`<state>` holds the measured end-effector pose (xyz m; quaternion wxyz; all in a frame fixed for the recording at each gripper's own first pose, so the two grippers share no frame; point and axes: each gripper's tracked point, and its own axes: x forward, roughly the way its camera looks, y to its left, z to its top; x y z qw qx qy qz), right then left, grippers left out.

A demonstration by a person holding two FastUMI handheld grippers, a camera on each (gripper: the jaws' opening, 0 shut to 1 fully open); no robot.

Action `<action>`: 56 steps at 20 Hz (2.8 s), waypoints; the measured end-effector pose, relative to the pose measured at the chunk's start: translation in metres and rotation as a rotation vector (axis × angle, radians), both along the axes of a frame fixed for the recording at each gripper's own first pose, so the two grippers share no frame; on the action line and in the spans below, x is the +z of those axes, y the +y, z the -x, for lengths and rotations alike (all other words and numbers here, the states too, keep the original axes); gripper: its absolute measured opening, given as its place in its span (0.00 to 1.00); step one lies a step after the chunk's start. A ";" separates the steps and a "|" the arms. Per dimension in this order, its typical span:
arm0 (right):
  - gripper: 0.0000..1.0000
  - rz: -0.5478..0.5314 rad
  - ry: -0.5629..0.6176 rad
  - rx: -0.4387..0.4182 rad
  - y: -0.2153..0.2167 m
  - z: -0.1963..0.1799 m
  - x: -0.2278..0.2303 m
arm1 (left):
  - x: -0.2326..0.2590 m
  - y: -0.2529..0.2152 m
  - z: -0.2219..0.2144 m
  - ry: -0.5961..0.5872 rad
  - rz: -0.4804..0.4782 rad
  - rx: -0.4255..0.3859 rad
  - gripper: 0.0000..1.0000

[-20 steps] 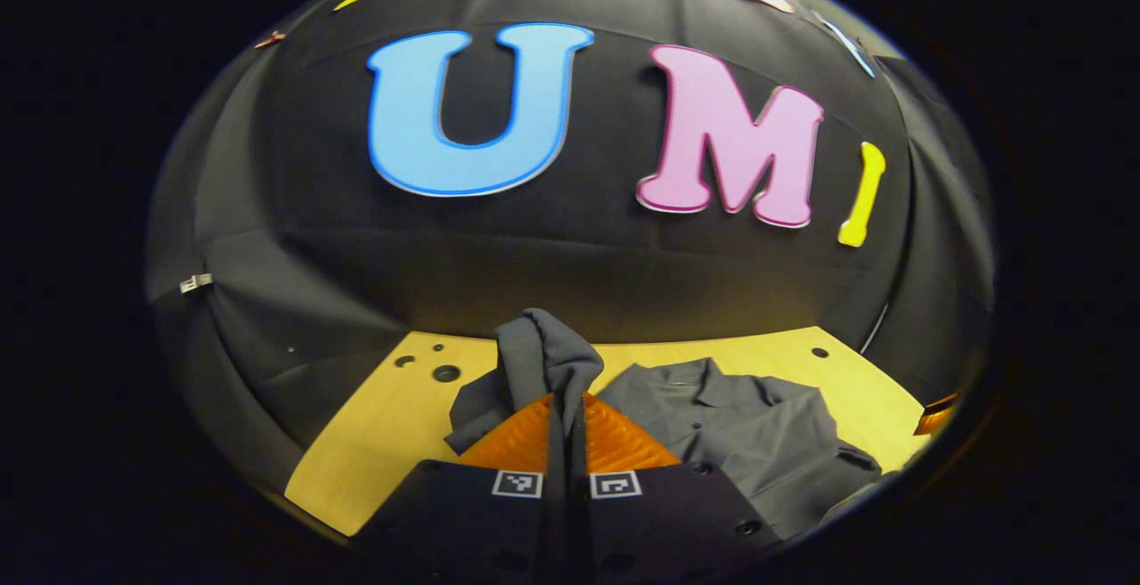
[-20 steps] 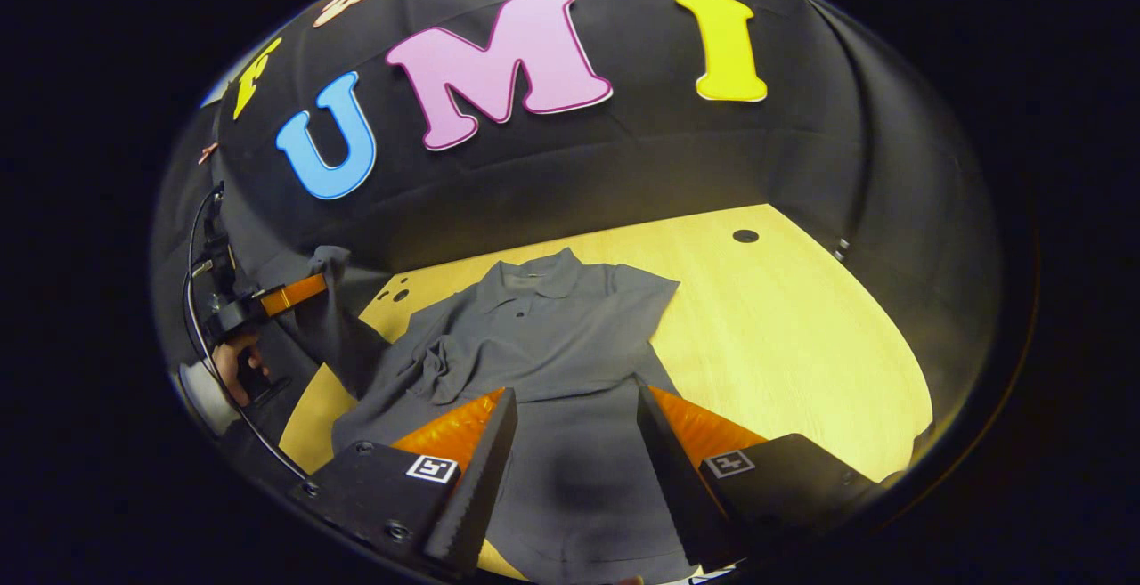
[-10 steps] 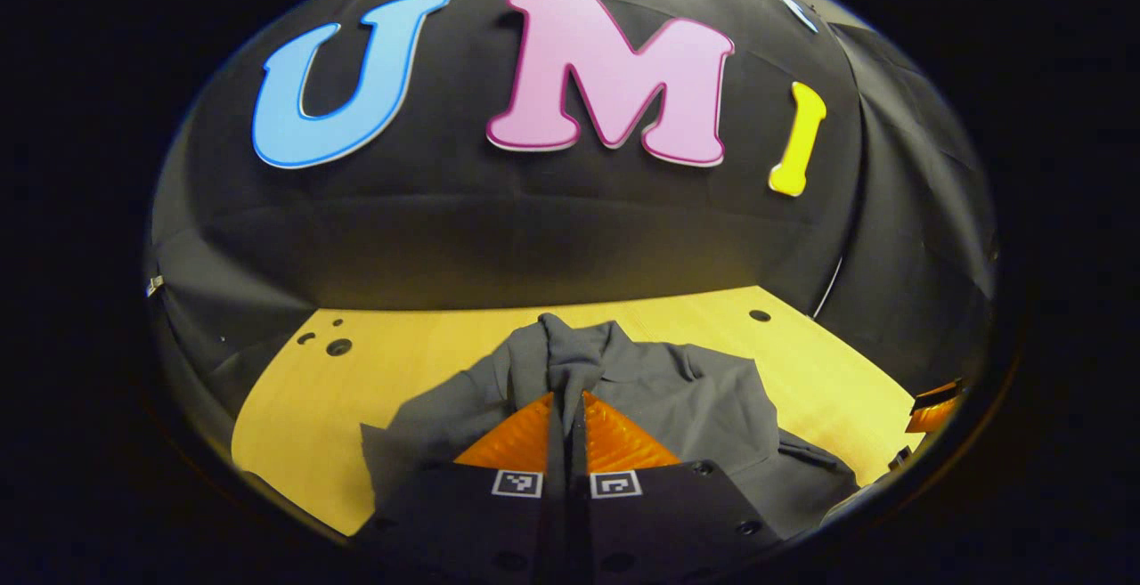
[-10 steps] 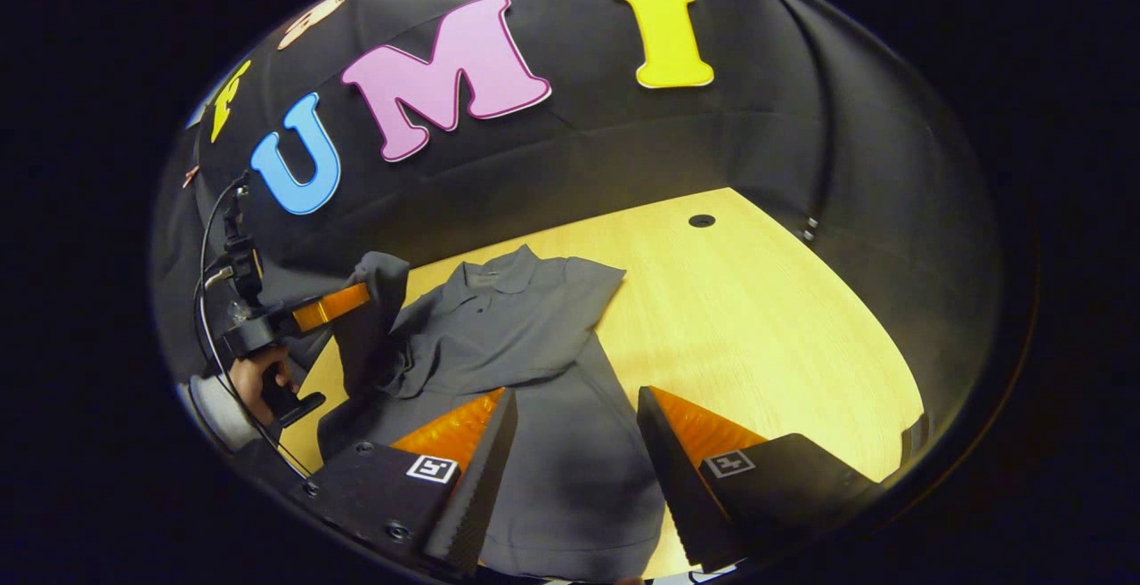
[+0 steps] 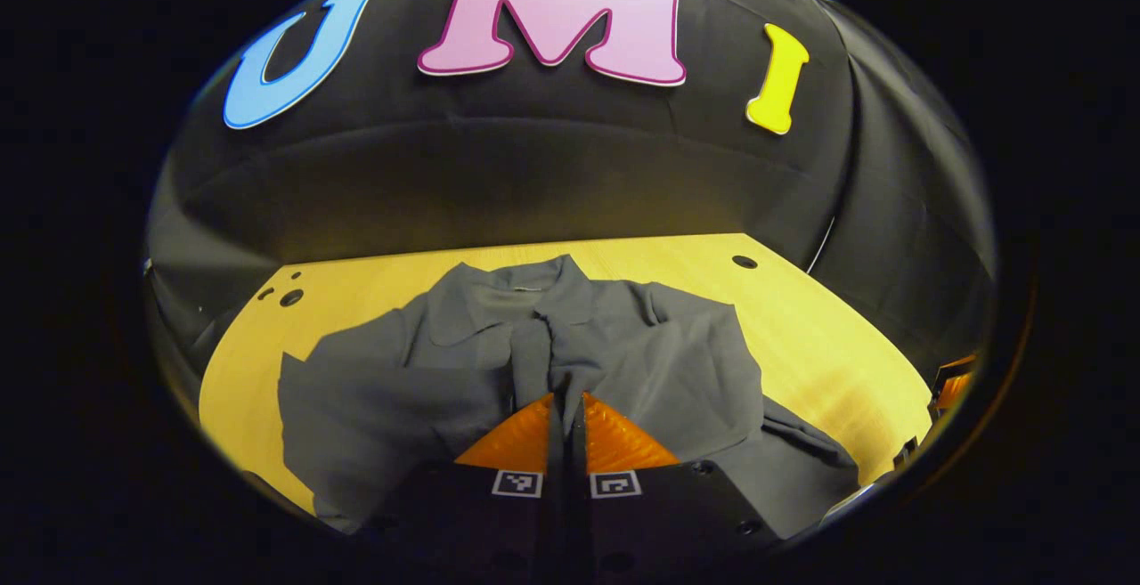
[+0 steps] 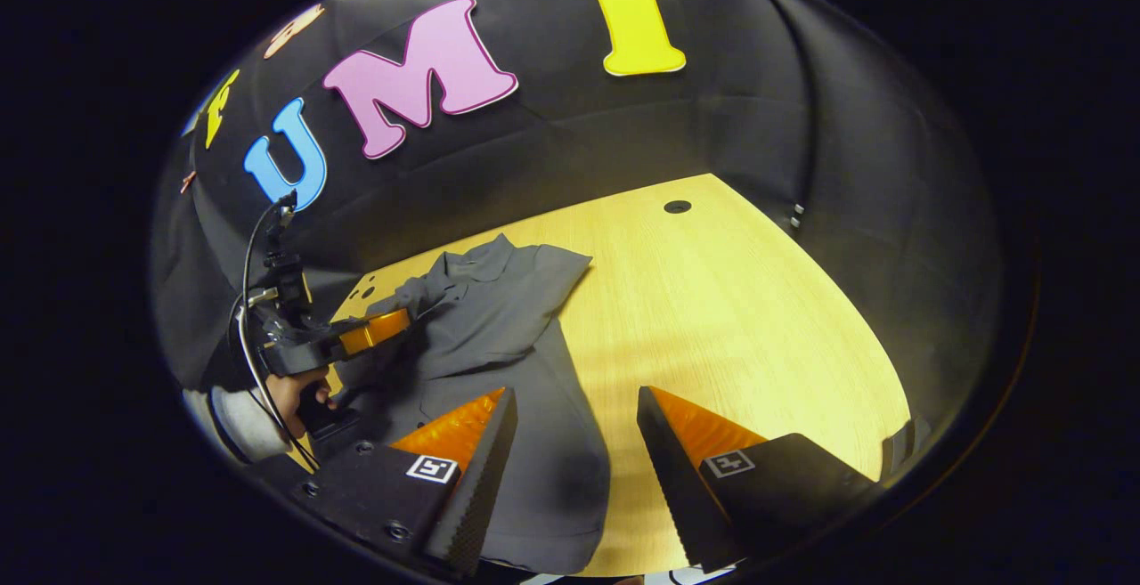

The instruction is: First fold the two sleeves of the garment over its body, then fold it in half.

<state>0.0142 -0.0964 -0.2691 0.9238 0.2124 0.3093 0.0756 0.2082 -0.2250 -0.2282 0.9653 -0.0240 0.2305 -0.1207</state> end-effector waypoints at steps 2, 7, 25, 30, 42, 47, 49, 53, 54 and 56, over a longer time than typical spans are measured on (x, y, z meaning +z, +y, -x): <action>0.85 0.008 0.007 0.017 -0.004 0.000 -0.005 | -0.005 -0.011 0.002 0.007 0.028 -0.010 0.09; 0.85 0.025 0.028 0.061 -0.001 0.005 -0.019 | 0.002 -0.048 0.021 -0.016 0.116 -0.115 0.49; 0.99 0.144 0.127 0.198 0.046 0.052 -0.034 | -0.005 0.125 0.185 0.091 0.028 0.057 0.94; 0.99 0.194 0.191 0.262 0.059 0.085 -0.050 | -0.042 0.173 0.231 0.205 -0.029 0.138 0.94; 0.99 0.224 0.317 0.254 0.071 0.126 -0.098 | -0.111 0.206 0.275 0.421 -0.106 0.151 0.95; 0.99 0.250 0.337 0.282 0.084 0.123 -0.112 | -0.124 0.206 0.266 0.468 -0.097 0.158 0.96; 0.99 0.275 0.324 0.289 0.084 0.120 -0.114 | -0.124 0.206 0.265 0.476 -0.096 0.164 0.97; 0.99 0.335 0.343 0.328 0.087 0.115 -0.120 | -0.125 0.200 0.259 0.482 -0.103 0.142 0.89; 0.99 0.330 0.353 0.323 0.088 0.114 -0.121 | -0.124 0.196 0.254 0.475 -0.114 0.121 0.70; 0.73 0.317 0.347 0.354 0.098 0.112 -0.120 | -0.122 0.191 0.247 0.461 -0.138 0.082 0.32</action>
